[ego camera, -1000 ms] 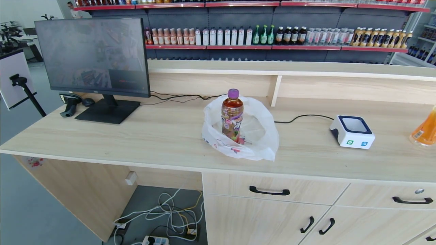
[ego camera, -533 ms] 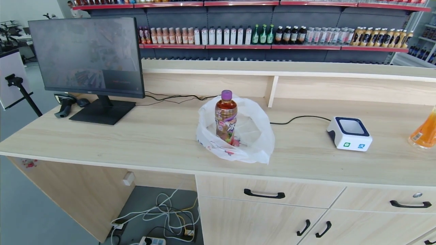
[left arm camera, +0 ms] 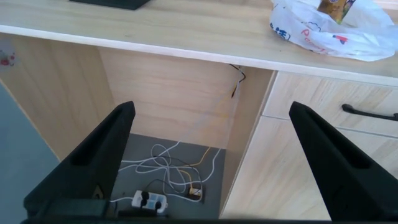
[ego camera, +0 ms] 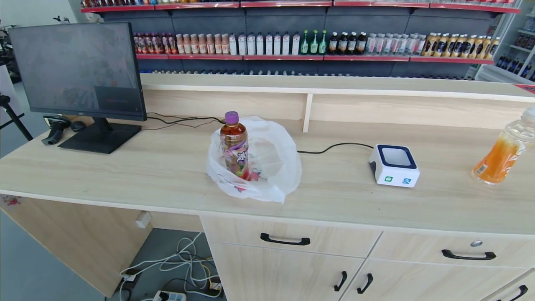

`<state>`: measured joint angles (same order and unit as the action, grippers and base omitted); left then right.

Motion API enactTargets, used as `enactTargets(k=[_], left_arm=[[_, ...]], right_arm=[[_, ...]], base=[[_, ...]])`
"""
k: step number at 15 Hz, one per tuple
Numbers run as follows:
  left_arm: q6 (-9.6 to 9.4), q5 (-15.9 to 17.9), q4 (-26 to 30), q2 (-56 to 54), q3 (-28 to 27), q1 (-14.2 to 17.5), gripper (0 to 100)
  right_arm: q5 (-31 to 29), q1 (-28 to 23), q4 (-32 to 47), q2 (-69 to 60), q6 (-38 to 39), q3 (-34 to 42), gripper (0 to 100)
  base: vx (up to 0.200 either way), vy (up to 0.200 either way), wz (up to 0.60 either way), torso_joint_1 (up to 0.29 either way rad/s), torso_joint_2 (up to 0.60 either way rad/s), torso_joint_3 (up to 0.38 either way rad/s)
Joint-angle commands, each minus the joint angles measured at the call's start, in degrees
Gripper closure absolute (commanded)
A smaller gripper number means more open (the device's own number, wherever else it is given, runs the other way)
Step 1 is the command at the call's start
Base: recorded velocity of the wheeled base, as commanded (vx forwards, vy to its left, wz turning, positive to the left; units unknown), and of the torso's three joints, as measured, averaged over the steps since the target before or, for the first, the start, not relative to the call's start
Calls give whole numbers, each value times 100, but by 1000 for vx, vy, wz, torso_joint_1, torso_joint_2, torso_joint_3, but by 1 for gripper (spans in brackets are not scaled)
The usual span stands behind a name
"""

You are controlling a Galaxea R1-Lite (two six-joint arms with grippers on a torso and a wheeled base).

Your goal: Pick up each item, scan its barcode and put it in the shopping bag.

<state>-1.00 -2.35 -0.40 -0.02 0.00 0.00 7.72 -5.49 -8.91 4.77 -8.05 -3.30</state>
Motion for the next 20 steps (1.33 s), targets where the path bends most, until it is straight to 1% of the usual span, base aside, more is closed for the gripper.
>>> enactTargets(k=[1, 14, 20], left_arm=[[3, -2, -4, 2, 0, 0, 0], [3, -2, 5, 2, 0, 0, 0], [12, -2, -4, 2, 0, 9, 0]], right_arm=[[2, 4, 3, 51, -4, -4, 0], [-16, 4, -41, 51, -4, 286, 0], [-33, 4, 12, 51, 216, 330, 0]], base=[[0, -200, 0, 2, -7, 7], [0, -200, 0, 2, 3, 4], [0, 0, 0, 0, 0, 0]])
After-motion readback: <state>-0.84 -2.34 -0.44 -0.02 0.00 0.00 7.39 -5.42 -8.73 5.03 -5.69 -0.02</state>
